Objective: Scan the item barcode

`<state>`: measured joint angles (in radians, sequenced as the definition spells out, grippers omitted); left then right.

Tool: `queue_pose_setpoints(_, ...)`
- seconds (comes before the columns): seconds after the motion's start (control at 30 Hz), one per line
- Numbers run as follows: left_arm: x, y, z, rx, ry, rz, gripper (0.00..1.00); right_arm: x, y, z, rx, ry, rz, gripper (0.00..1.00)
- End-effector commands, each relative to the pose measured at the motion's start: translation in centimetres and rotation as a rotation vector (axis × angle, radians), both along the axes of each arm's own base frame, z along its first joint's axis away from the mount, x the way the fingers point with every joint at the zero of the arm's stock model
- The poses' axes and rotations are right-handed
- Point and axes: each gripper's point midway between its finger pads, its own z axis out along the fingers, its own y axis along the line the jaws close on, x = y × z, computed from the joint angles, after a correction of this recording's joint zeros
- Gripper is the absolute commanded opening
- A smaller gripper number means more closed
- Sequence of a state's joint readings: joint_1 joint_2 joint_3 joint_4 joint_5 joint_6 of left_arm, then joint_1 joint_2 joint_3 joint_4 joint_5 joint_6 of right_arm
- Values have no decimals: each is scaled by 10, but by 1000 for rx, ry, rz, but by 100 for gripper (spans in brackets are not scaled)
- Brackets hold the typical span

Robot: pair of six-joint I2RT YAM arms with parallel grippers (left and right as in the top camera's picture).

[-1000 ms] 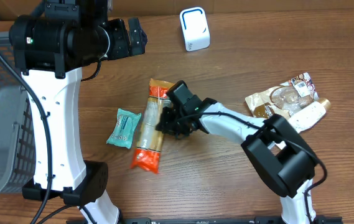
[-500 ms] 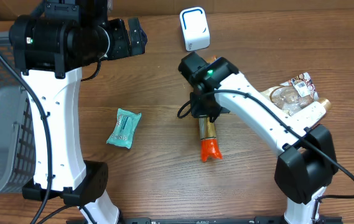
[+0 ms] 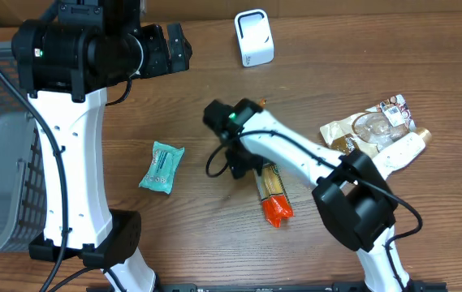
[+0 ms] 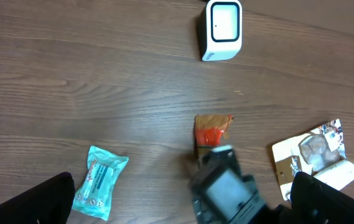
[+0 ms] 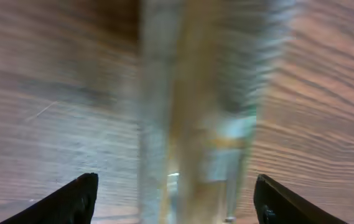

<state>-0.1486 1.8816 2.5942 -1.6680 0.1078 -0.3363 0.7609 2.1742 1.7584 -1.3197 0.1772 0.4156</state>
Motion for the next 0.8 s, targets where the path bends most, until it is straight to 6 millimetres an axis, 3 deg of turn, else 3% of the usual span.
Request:
queue_pose_setpoints(0.0,3,0,-1,14,-5,-11,100,35,-17,29,105,-29,-63,83)
queue_pose_setpoints(0.07,3,0,-1,14,-5,-11,100,42,-16,33,237,36,-25,99)
queue_pose_setpoints(0.27,3,0,-1,15,-5,-11,100,34,-3,30,608,230,80,100)
queue_pose_setpoints(0.6,3,0,-1,14,-5,-10,99,-2,3,-14,608,315,94,100)
queue_pose_setpoints(0.67,3,0,-1,14,-5,-10,100,-8,3,-22,602,325,81,96)
queue_pose_setpoints(0.77,3,0,-1,14,-5,-11,100,-14,1,-32,596,334,64,76)
